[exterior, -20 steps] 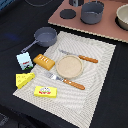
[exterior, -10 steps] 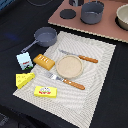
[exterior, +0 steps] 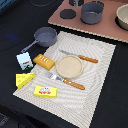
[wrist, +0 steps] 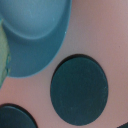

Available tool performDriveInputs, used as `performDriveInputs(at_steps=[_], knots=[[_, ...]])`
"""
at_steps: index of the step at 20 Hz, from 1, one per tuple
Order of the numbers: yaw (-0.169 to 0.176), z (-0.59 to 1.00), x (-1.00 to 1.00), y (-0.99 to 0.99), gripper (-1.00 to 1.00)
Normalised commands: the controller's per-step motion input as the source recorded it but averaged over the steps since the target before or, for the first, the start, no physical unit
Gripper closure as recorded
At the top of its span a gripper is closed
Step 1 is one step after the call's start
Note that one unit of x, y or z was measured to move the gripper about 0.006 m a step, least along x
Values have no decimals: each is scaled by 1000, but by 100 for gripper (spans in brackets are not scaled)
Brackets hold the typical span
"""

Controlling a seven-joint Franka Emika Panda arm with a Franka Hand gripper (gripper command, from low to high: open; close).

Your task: Interact with the objects in diverse but meaningful ways.

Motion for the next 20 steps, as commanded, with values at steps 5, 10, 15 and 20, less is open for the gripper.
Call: performDriveInputs(at_steps=[5, 10, 15, 20], knots=[[-57, -44, 334, 127, -100], [-28, -115, 119, 55, -100], [-6, -187, 13, 35, -100], [-4, -220, 27, 90, -100]])
